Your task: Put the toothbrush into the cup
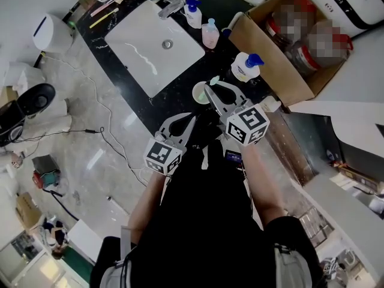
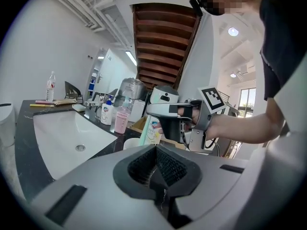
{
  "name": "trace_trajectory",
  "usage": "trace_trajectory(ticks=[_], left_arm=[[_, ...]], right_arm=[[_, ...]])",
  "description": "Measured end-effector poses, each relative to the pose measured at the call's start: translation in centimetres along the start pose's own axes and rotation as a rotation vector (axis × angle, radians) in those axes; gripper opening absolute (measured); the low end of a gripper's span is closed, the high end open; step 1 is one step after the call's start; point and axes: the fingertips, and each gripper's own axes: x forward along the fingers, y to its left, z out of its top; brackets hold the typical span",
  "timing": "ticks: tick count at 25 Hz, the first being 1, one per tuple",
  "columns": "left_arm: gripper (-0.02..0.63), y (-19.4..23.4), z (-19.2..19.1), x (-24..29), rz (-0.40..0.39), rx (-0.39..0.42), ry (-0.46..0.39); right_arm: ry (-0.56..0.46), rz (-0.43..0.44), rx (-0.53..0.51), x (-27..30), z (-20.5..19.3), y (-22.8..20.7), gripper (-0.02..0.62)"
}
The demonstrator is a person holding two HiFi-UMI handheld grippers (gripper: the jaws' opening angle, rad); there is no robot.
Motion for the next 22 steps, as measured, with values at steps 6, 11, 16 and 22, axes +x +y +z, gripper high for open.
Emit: trace_trajectory(ticks=[6, 11, 16, 22], left_arm=[[0.008, 0.2, -1.5, 0.3, 0.012, -0.028, 0.019], [0.008, 0.0, -2.2, 0.4, 0.011, -0.038, 0.036], [0.008, -0.2, -2.5, 0.5, 0.006, -0.040, 0.043], [0.008, -0.2, -2.4, 0.5, 0.009, -0.046, 0.044]], right_arm=[[0.038, 0.011, -0.008, 0.7, -1.7, -0.3, 0.029], [0.048, 0.017, 0.012, 1.1, -2.7, -0.5, 0.029], [0.055, 0.026, 0.047, 1.4, -3.5, -1.0, 0.029], [0.050, 0.028, 0.065, 1.7, -3.9, -1.6, 0.029]])
